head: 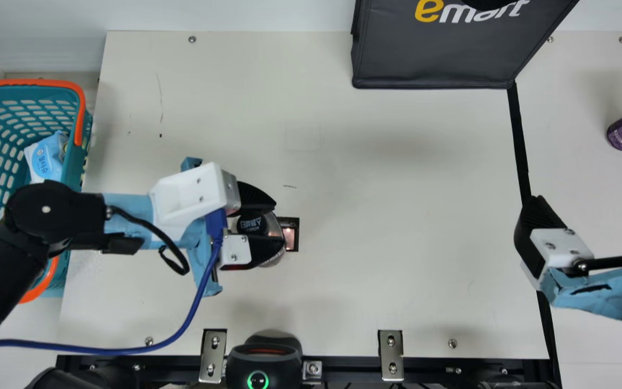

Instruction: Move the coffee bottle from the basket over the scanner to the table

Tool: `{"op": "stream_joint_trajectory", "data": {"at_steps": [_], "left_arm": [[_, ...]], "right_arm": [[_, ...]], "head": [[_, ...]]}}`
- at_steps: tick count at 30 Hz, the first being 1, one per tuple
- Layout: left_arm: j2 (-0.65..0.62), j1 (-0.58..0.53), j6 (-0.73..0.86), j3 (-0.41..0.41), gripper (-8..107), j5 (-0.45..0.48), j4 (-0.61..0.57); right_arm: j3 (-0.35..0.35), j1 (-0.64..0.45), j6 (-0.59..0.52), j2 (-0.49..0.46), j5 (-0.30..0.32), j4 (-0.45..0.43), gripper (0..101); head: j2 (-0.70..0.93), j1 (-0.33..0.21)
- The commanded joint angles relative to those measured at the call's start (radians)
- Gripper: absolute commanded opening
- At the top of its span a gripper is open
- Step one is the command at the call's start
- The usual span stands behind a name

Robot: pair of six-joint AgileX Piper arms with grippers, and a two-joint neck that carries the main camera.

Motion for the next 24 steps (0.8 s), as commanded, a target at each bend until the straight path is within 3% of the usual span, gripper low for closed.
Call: {"op": "stream_joint_trajectory", "data": {"at_steps": [1, 4, 24], "left_arm": [[0.006, -0.004, 0.007, 0.008, -8, -0.013, -0.001], [0.016, -0.011, 0.016, 0.019, -8, -0.033, -0.006], [0.011, -0.054, -0.016, 0.064, 59, -0.163, 0.015]], "right_arm": [[0.0, 0.0, 0.0, 0.0, 0.0, 0.0, 95], [0.0, 0.0, 0.0, 0.0, 0.0, 0.0, 95], [0.0, 0.0, 0.0, 0.0, 0.0, 0.0, 95]], "head": [[0.0, -0.029], [0.0, -0.029], [0.0, -0.029]]}}
